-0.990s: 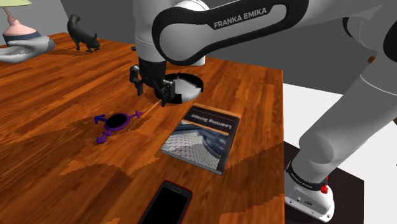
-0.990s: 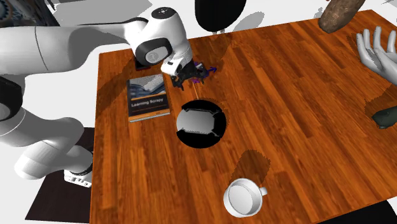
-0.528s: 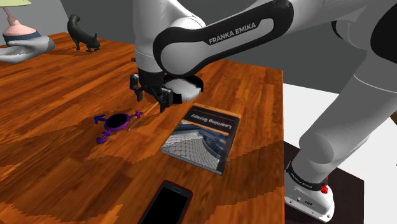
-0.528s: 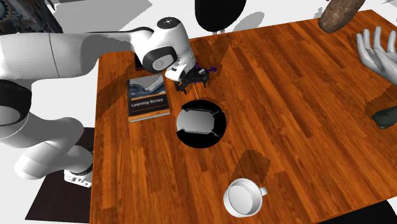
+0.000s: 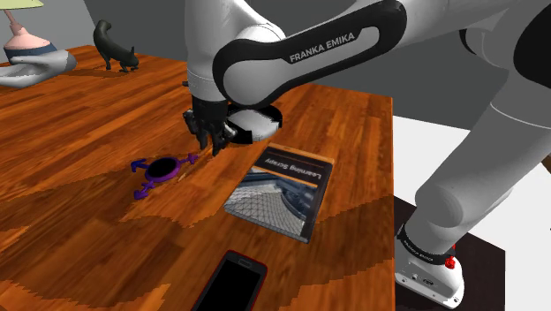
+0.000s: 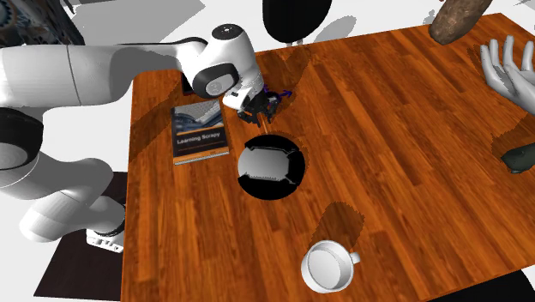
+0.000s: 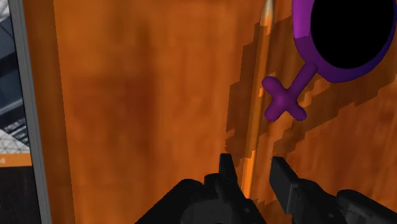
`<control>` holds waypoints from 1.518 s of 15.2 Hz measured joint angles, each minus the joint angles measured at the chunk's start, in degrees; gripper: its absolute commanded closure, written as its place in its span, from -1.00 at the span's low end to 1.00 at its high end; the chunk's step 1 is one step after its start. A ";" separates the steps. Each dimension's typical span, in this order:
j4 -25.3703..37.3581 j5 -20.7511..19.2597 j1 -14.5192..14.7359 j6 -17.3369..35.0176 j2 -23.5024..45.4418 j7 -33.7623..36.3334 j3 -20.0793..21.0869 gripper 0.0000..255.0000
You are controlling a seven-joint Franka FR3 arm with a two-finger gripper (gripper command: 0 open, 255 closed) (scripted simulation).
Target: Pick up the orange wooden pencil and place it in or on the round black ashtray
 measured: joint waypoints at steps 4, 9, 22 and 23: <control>0.05 -0.01 0.00 -0.03 -0.04 0.00 0.00 1.00; 0.34 0.10 0.00 -0.37 -0.11 -0.08 0.00 1.00; 9.00 1.56 -0.19 -9.63 -1.22 -1.56 -0.22 1.00; 9.75 1.66 -0.21 -10.43 -1.29 -1.68 -0.24 1.00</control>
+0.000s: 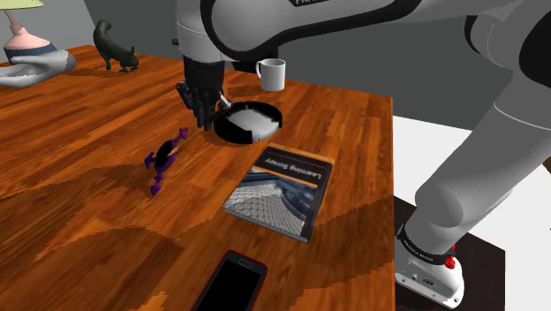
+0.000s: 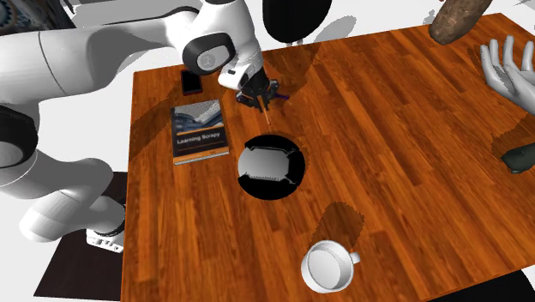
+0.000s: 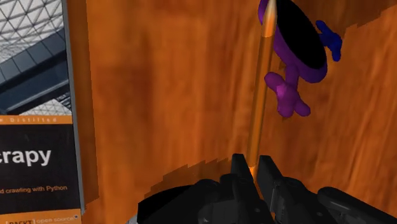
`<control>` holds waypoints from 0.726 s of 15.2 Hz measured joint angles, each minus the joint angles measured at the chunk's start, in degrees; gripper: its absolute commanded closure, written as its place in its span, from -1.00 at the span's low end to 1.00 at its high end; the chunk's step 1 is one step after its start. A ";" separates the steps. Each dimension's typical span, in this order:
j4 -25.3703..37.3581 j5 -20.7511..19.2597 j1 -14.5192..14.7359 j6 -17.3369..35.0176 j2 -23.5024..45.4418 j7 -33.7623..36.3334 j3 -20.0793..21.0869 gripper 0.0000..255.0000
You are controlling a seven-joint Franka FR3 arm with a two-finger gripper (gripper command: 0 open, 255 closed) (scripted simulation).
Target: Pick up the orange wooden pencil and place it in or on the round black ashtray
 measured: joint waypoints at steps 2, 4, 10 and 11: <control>1.66 -0.01 0.03 -1.63 0.05 -0.03 0.04 1.00; 3.44 -0.38 0.09 -3.14 0.50 0.08 0.12 1.00; 7.88 -0.60 -0.06 -7.31 0.94 -0.41 0.02 1.00; 7.28 0.57 -0.82 -7.30 -0.16 -1.99 -0.75 1.00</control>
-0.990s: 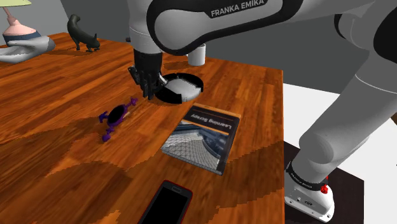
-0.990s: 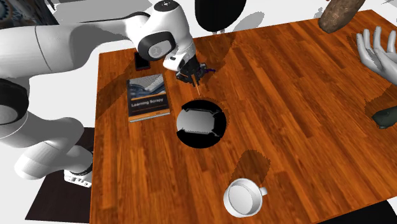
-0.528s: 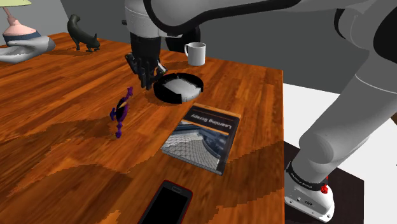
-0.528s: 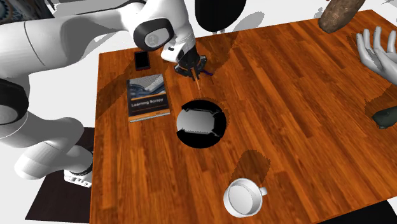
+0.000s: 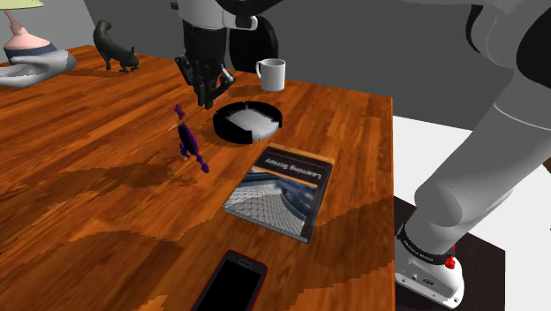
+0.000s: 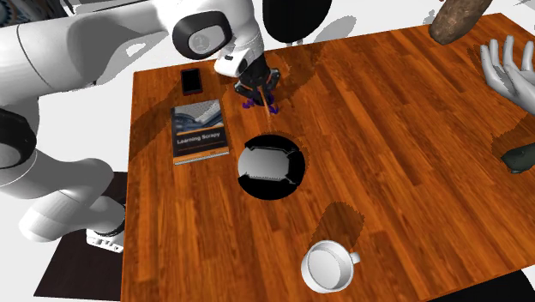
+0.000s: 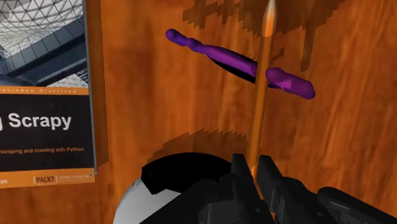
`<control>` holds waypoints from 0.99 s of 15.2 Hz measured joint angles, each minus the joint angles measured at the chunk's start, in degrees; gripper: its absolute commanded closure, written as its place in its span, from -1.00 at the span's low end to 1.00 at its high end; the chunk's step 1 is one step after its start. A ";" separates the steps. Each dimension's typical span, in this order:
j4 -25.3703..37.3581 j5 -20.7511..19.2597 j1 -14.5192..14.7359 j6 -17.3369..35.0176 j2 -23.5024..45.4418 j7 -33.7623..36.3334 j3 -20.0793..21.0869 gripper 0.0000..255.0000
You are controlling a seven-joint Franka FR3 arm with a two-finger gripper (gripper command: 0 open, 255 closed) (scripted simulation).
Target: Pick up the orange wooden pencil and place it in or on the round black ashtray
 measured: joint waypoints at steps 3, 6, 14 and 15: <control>-1.73 3.00 -2.22 0.29 -2.48 -5.30 -2.78 1.00; -4.31 6.38 -3.99 0.73 -5.62 -10.85 -6.09 1.00; -3.21 8.08 -8.18 -0.62 -5.28 -21.76 -12.54 1.00; -3.92 8.35 -8.34 -0.14 -5.54 -22.36 -12.87 1.00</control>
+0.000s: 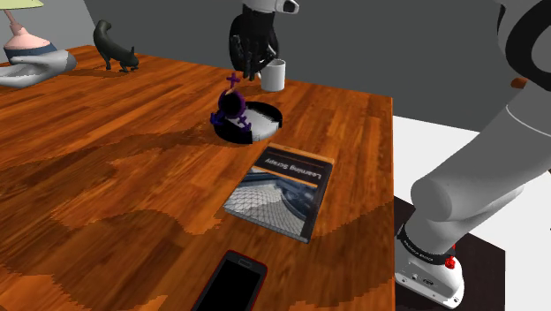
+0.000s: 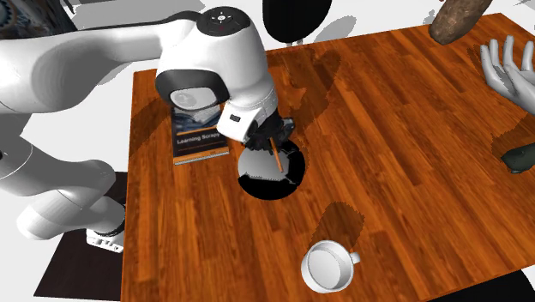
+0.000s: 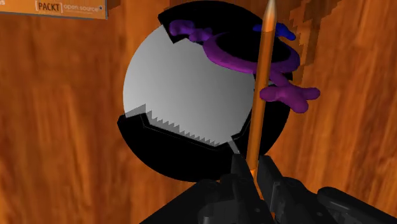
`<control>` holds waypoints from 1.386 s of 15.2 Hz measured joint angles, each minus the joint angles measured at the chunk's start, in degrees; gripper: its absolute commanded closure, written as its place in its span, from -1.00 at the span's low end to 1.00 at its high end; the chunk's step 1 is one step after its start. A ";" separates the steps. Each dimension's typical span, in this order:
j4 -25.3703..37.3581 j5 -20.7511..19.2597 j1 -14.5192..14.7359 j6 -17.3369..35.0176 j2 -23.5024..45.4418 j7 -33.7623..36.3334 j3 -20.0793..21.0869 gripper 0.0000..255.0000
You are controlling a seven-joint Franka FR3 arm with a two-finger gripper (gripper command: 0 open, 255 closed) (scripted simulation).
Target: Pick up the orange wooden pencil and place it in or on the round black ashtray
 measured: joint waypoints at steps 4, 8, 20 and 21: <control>-3.45 0.55 -0.06 3.02 -0.63 -0.80 -0.30 1.00; -6.93 1.04 0.05 6.04 -1.24 -1.15 -0.34 1.00; -12.83 1.33 0.30 11.98 -1.36 -1.47 -0.06 1.00; -12.86 1.33 0.32 12.02 -1.36 -1.44 -0.03 1.00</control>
